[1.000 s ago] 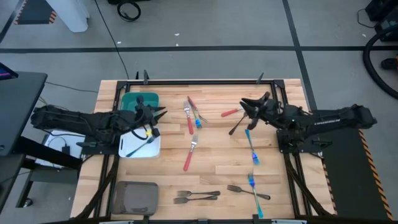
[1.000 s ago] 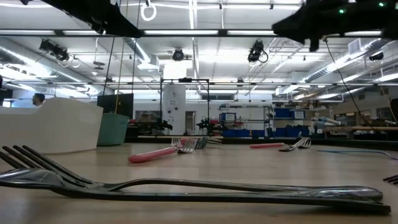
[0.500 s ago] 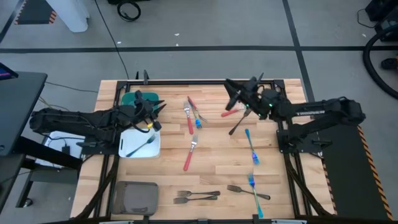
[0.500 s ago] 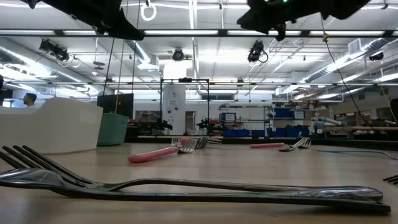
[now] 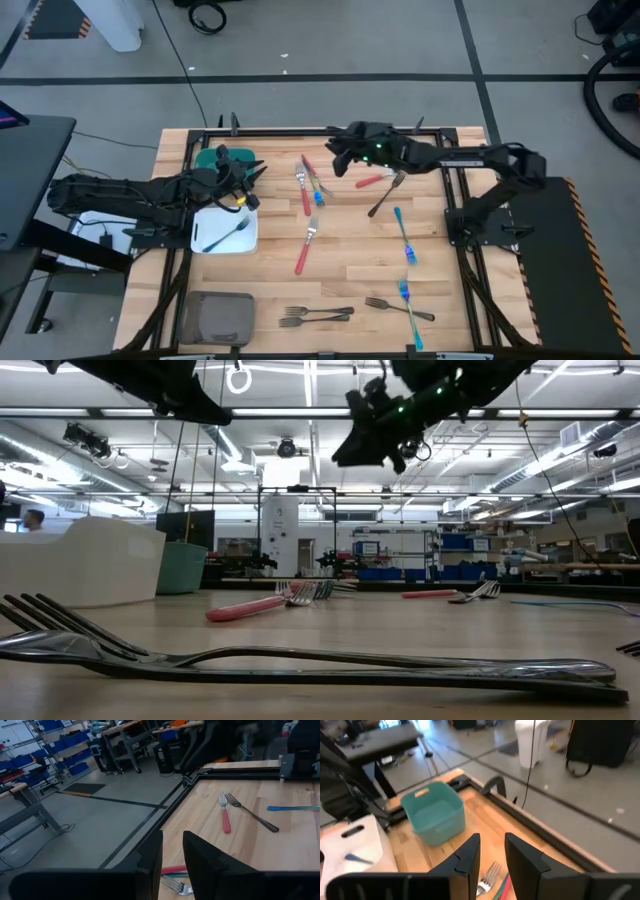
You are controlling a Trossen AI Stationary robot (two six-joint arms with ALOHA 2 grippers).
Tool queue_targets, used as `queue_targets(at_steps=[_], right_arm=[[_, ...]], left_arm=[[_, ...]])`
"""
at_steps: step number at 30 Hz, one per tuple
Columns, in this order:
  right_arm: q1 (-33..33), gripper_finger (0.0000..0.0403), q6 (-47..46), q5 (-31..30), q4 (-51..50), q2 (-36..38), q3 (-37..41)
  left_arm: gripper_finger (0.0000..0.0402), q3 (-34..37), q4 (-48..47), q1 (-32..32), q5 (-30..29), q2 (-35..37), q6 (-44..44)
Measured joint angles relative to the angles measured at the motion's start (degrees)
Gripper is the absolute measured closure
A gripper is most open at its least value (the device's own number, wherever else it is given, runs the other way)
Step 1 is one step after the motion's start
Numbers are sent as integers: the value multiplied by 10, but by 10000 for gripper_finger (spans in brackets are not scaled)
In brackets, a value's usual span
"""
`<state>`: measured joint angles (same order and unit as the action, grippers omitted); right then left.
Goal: Sort silverware by color (type)
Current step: Put the pink fork into the green bin
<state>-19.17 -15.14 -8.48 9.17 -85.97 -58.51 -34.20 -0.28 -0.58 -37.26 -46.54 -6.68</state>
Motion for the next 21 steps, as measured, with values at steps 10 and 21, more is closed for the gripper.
queue_targets(at_steps=[10,21], right_arm=[[-8,305,-57,56,1,-116,-4],[12,304,-28,86,0,-199,-4]], left_arm=[[315,0,-17,0,0,0,15],[315,0,-27,0,0,0,31]])
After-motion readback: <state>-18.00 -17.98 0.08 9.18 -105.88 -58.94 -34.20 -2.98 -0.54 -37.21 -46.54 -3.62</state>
